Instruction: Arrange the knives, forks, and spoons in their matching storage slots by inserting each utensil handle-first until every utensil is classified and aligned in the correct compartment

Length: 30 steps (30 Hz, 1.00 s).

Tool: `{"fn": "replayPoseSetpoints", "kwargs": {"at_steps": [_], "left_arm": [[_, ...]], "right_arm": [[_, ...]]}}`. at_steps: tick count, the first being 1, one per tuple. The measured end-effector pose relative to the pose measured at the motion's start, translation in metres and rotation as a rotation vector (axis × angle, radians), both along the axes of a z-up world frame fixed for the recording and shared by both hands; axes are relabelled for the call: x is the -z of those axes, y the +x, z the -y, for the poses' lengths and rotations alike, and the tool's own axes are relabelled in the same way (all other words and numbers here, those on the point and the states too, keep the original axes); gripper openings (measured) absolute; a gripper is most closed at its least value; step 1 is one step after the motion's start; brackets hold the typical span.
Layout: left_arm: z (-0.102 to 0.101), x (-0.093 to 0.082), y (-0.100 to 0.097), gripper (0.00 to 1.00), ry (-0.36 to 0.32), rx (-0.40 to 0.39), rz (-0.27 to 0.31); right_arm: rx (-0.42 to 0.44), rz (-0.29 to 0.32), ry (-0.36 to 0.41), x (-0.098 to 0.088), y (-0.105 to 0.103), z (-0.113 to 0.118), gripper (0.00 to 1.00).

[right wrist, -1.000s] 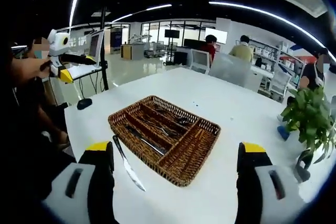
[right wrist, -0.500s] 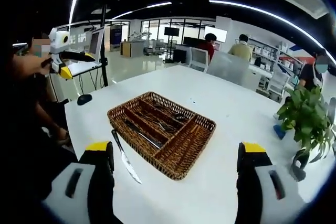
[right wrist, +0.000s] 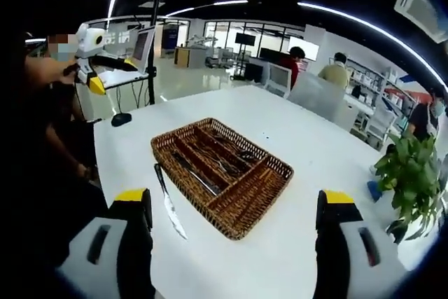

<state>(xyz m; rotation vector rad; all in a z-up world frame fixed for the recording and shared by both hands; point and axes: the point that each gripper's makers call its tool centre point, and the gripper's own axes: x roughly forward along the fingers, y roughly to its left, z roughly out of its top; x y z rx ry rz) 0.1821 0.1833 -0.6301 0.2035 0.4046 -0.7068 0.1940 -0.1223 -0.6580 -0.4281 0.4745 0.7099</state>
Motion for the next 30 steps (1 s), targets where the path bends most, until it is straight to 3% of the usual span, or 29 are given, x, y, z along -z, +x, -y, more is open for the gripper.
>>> {"fn": "replayPoseSetpoints", "kwargs": {"at_steps": [5,13,17,23,27,30], "left_arm": [[-0.002,-0.001,-0.002,1.0,-0.004,-0.008,0.006],[-0.007,0.005,-0.006,1.0,0.0,-0.018,-0.001],[-0.008,0.012,-0.009,1.0,0.03,-0.013,-0.006],[-0.011,0.015,-0.011,1.0,0.016,-0.014,-0.02],[-0.014,0.015,-0.01,1.0,0.016,-0.017,-0.024],[-0.016,0.014,-0.01,1.0,0.011,-0.021,-0.027]], "right_arm": [[-0.131,-0.024,-0.092,0.007,-0.003,-0.023,0.99],[-0.211,-0.069,-0.12,0.028,-0.004,-0.047,0.97],[-0.233,-0.112,-0.133,0.047,-0.005,-0.05,0.93],[-0.313,-0.134,-0.243,0.079,-0.016,-0.056,0.88],[-0.344,-0.152,-0.242,0.09,-0.021,-0.063,0.8],[-0.394,-0.191,-0.252,0.109,-0.027,-0.069,0.75]]}}
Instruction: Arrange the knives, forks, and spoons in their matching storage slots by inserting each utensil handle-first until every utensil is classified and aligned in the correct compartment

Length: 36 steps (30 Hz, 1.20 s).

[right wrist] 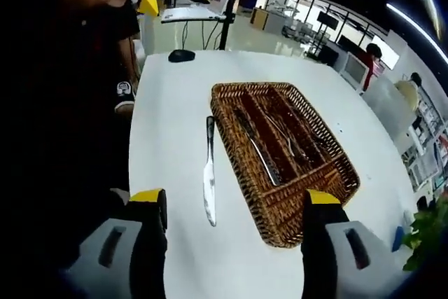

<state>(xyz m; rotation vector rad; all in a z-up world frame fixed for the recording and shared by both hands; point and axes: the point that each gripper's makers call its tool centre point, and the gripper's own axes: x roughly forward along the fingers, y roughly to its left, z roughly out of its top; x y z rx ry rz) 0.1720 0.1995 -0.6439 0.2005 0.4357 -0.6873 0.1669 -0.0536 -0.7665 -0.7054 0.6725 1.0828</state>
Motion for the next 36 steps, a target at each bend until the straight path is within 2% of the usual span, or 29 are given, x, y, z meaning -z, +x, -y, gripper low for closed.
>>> {"fn": "replayPoseSetpoints", "kwargs": {"at_steps": [3,7,16,17,19,21,24,30,31,33,36], "left_arm": [[-0.002,-0.001,0.0,1.0,-0.007,-0.005,0.0],[-0.004,0.001,-0.001,1.0,-0.001,-0.005,-0.006],[-0.009,0.002,-0.003,1.0,-0.021,-0.019,-0.015],[-0.01,0.002,-0.003,1.0,-0.019,-0.02,-0.016],[-0.011,0.003,-0.004,1.0,-0.018,-0.021,-0.018],[-0.014,0.004,-0.005,1.0,-0.018,-0.024,-0.021],[-0.02,0.005,-0.005,1.0,-0.021,-0.034,-0.024],[-0.026,0.004,-0.006,1.0,-0.022,-0.044,-0.027],[-0.027,0.004,-0.006,1.0,-0.021,-0.044,-0.027],[-0.028,0.004,-0.005,1.0,-0.02,-0.045,-0.028],[-0.029,0.004,-0.005,1.0,-0.02,-0.045,-0.028]], "right_arm": [[-0.019,-0.009,-0.033,0.014,0.0,-0.001,0.73],[-0.055,-0.039,-0.036,0.023,-0.002,-0.007,0.63],[-0.108,-0.145,-0.109,0.072,-0.012,-0.005,0.53],[-0.128,-0.145,-0.116,0.083,-0.012,-0.005,0.51],[-0.148,-0.149,-0.127,0.089,-0.013,-0.005,0.44],[-0.144,-0.193,-0.139,0.097,-0.016,-0.005,0.36],[-0.163,-0.184,-0.144,0.1,-0.015,-0.009,0.34],[-0.166,-0.197,-0.148,0.103,-0.013,-0.013,0.22],[-0.166,-0.202,-0.132,0.103,-0.012,-0.015,0.21],[-0.169,-0.213,-0.148,0.107,-0.012,-0.014,0.22],[-0.178,-0.205,-0.152,0.107,-0.008,-0.015,0.17]]}}
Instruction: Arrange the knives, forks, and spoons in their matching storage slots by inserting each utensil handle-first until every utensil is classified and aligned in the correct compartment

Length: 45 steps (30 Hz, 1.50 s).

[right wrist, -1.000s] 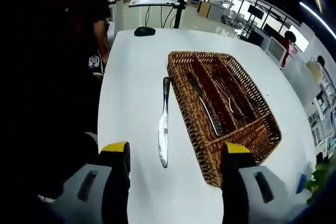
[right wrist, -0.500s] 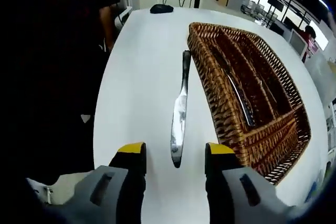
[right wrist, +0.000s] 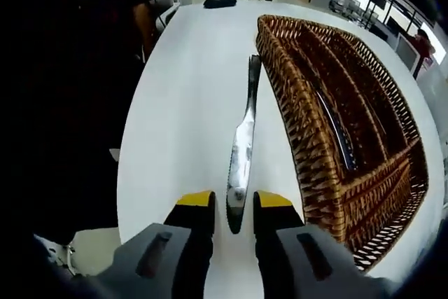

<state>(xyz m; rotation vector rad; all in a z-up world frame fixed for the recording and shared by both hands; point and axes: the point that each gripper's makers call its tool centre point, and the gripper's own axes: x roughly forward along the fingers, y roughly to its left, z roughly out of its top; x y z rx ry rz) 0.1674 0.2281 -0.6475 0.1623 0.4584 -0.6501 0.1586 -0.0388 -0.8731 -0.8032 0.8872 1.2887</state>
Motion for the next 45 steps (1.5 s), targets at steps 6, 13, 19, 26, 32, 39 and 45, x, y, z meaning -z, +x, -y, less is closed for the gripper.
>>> {"fn": "replayPoseSetpoints", "kwargs": {"at_steps": [6,13,19,26,32,39,45], "left_arm": [[-0.004,0.005,0.002,1.0,0.009,0.004,-0.005],[0.011,0.024,0.001,1.0,0.062,0.072,-0.024],[0.029,0.047,-0.006,1.0,0.126,0.162,-0.064],[0.096,0.105,-0.03,0.94,0.321,0.457,-0.112],[0.141,0.135,-0.015,0.83,0.332,0.58,-0.131],[0.149,0.194,-0.011,0.49,0.507,0.705,-0.145],[0.155,0.207,-0.003,0.43,0.494,0.712,-0.157]], "right_arm": [[-0.093,0.026,-0.056,0.0,-0.006,-0.001,0.1],[-0.088,0.038,-0.086,0.0,-0.002,0.0,0.08],[-0.077,0.003,-0.118,-0.002,-0.006,0.004,0.07],[-0.095,0.007,-0.127,-0.013,-0.008,0.004,0.07],[-0.103,0.002,-0.148,-0.024,-0.011,0.003,0.07],[-0.122,0.028,-0.156,-0.031,-0.009,-0.001,0.07],[-0.136,0.045,-0.162,-0.036,-0.007,-0.003,0.07]]}}
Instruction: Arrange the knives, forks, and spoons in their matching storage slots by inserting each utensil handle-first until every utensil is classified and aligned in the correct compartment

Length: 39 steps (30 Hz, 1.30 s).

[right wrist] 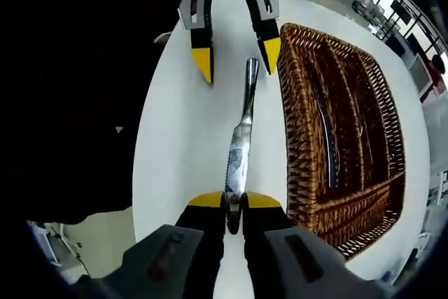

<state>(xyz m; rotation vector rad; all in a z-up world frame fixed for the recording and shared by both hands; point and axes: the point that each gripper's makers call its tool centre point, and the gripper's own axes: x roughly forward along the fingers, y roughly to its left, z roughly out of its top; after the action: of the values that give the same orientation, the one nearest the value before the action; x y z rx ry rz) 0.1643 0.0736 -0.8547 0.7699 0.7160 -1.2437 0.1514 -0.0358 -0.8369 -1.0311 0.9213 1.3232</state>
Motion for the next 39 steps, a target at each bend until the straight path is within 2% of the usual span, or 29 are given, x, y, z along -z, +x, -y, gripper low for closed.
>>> {"fn": "replayPoseSetpoints", "kwargs": {"at_steps": [7,13,21,26,30,36,39], "left_arm": [[0.004,0.004,0.005,0.33,0.015,0.045,0.0],[0.007,0.006,0.011,0.3,0.028,0.073,0.014],[0.013,0.012,0.004,0.24,0.05,0.153,0.015],[0.017,0.012,0.006,0.21,0.048,0.16,0.025],[0.02,0.015,0.001,0.08,0.061,0.214,0.034],[0.021,0.014,0.004,0.07,0.068,0.192,0.033],[0.02,0.013,0.001,0.06,0.067,0.166,0.0]], "right_arm": [[-0.009,0.017,-0.003,-0.004,0.003,-0.001,0.07],[-0.015,0.018,-0.004,-0.005,0.002,-0.002,0.07],[-0.02,0.019,-0.005,-0.006,0.001,-0.002,0.07],[-0.018,0.013,-0.002,-0.006,0.0,-0.004,0.07],[-0.014,0.014,0.003,-0.007,0.001,-0.004,0.07],[-0.008,0.011,0.009,-0.007,0.001,-0.003,0.07],[-0.009,0.013,0.008,-0.007,0.001,-0.003,0.07]]}}
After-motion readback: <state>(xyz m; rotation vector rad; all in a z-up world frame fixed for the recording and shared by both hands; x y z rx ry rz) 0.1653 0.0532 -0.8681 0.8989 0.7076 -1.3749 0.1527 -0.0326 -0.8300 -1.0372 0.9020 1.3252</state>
